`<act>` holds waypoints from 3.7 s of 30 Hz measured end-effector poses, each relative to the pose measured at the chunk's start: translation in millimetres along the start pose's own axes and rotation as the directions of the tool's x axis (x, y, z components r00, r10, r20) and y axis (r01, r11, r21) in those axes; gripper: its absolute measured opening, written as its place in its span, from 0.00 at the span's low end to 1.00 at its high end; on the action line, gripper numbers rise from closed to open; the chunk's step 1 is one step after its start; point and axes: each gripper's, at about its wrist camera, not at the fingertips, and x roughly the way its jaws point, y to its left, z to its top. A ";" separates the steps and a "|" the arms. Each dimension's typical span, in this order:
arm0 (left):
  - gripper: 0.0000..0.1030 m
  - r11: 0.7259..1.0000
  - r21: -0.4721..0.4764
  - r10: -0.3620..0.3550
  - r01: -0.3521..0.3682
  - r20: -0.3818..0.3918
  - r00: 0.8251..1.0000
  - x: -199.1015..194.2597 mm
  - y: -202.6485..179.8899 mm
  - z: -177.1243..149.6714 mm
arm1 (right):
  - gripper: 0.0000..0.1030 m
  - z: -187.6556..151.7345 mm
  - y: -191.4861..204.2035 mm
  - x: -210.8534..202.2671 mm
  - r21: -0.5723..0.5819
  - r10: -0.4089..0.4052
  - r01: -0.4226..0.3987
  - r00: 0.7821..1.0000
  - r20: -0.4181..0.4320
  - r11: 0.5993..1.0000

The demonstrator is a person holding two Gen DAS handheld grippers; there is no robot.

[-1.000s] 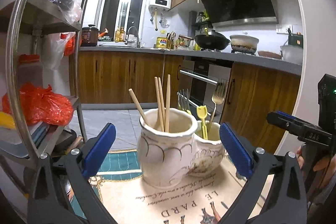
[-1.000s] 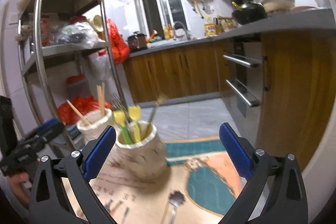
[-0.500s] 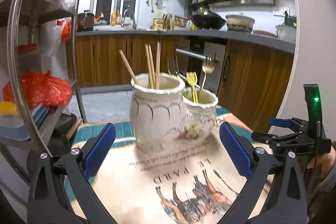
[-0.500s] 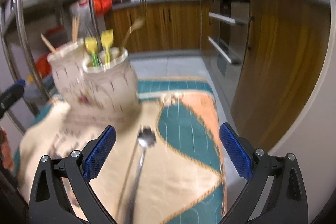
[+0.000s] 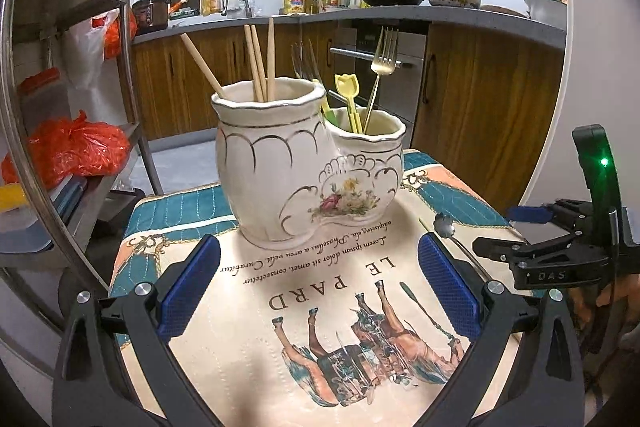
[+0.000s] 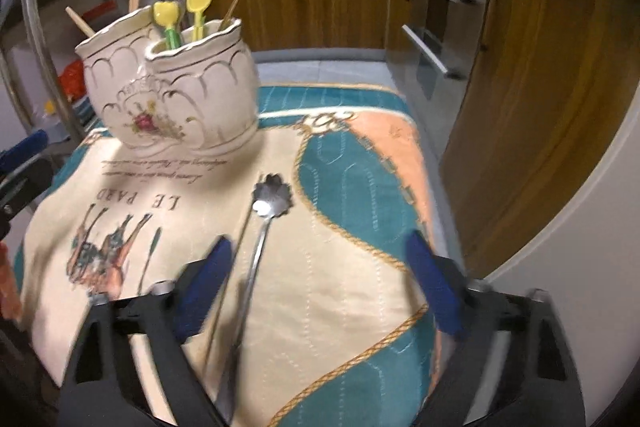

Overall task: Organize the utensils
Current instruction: 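Withdraw both open tools toward the last spoon and chopstick, then grasp the silver flower-handled spoon with the right tool, then lift the spoon with the right tool while the left grasps the last chopstick, then carry the chopstick and spoon up above the double pot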

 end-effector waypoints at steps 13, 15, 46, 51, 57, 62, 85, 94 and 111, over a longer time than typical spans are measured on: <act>0.95 1.000 0.008 0.004 -0.004 -0.014 1.000 4.7 -3.2 -1.3 | 0.23 -1.2 17.3 4.5 -0.053 0.096 -0.100 0.993 -0.072 0.994; 0.95 1.000 0.008 0.004 -0.004 -0.016 1.000 4.8 -3.7 -1.5 | 0.19 -0.4 17.7 4.6 -0.049 0.105 -0.109 0.992 -0.075 0.993; 0.66 0.976 0.074 -0.166 0.205 -0.356 0.919 58.7 -126.0 -23.5 | 0.04 11.9 -26.5 -36.6 0.038 0.180 -0.186 0.976 0.124 0.982; 0.41 0.977 0.138 -0.106 0.165 -0.360 0.927 63.9 -140.5 -24.6 | 0.04 11.4 -31.0 -48.5 0.033 0.188 -0.196 0.968 0.169 0.980; 0.10 0.975 0.140 -0.105 0.170 -0.382 0.918 72.3 -133.9 -15.8 | 0.02 10.8 -28.5 -68.6 -0.003 0.205 -0.211 0.946 0.251 0.978; 0.06 0.978 0.135 -0.099 0.162 -0.382 0.919 70.6 -112.0 -11.3 | 0.02 10.1 -22.1 -81.7 -0.050 0.220 -0.215 0.923 0.314 0.975; 0.06 0.979 0.073 -0.200 0.190 0.167 0.966 -31.5 -25.9 34.4 | 0.02 24.2 11.0 -106.7 -0.099 0.207 -0.182 0.856 0.473 0.978; 0.06 0.988 0.041 -0.152 0.146 0.271 0.951 -26.8 7.2 71.1 | 0.02 68.5 30.9 -107.5 -0.107 0.212 -0.184 0.812 0.544 0.977; 0.06 0.970 -0.104 -0.169 0.222 0.373 0.913 28.5 45.4 118.9 | 0.02 131.6 37.3 -75.1 -0.022 0.218 -0.269 0.727 0.651 0.963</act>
